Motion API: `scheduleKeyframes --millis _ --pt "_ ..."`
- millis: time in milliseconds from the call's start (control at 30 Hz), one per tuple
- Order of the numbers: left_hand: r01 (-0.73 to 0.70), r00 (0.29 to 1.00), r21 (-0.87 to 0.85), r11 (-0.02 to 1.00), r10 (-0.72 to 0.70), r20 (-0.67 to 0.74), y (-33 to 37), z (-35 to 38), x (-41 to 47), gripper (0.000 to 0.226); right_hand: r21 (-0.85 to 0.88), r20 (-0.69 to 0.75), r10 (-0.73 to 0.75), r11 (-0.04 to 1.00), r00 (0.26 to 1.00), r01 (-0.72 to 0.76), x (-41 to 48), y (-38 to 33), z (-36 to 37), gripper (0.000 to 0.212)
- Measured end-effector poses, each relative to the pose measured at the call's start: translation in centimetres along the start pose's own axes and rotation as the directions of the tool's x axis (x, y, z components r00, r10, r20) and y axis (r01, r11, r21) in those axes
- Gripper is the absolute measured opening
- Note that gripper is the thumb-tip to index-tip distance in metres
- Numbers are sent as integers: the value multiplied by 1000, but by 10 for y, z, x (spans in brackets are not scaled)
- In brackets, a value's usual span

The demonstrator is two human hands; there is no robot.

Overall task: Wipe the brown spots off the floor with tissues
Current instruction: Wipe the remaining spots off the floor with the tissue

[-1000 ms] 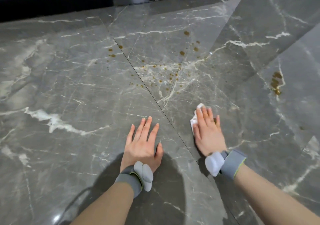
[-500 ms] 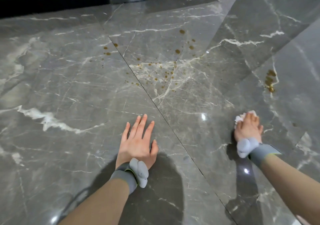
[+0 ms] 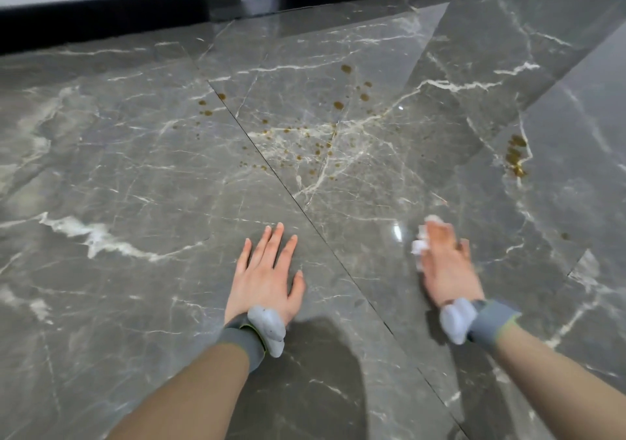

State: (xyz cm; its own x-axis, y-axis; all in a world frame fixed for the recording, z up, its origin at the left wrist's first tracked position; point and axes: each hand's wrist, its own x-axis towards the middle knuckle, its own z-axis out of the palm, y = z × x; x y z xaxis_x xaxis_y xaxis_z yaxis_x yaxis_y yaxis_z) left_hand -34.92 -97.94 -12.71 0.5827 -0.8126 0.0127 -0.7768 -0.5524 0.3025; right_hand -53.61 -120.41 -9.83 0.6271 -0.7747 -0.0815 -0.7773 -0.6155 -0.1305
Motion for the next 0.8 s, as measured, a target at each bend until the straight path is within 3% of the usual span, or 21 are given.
scheduleKeyframes --millis 100,167,233,333,433,500,600,667,733,800 --pt "20 1000 -11 1000 -20 22 4 -6 2 64 52 44 414 908 909 -416 6 35 -12 52" --pt "34 999 -75 997 -35 -9 0 -15 9 76 76 47 482 872 875 -484 17 17 -9 54" --pt "33 999 -117 993 -36 -23 -27 -28 19 81 47 35 342 938 939 -344 26 -26 1 54" --pt "176 967 -72 982 -186 -176 -98 -54 27 57 34 52 -53 998 997 51 32 -125 20 55" --pt "399 907 57 915 -385 -169 -154 -58 20 53 67 48 -352 935 935 348 20 -221 37 56" --pt "397 912 69 915 -386 -137 -166 -54 15 64 122 63 -485 871 872 475 14 -247 43 54" --pt "379 920 60 923 -369 -130 -170 -51 15 68 90 92 -608 794 788 602 27 -222 41 57" --pt "386 914 57 921 -374 -156 -173 -51 16 68 44 48 -468 884 882 466 51 -182 38 61" --pt "401 907 57 914 -387 -164 -169 -49 11 64 16 -13 -155 988 988 156 69 -134 28 56" --pt "401 908 52 914 -389 -156 -174 -47 19 61 14 -16 141 990 990 -141 91 -104 20 51"
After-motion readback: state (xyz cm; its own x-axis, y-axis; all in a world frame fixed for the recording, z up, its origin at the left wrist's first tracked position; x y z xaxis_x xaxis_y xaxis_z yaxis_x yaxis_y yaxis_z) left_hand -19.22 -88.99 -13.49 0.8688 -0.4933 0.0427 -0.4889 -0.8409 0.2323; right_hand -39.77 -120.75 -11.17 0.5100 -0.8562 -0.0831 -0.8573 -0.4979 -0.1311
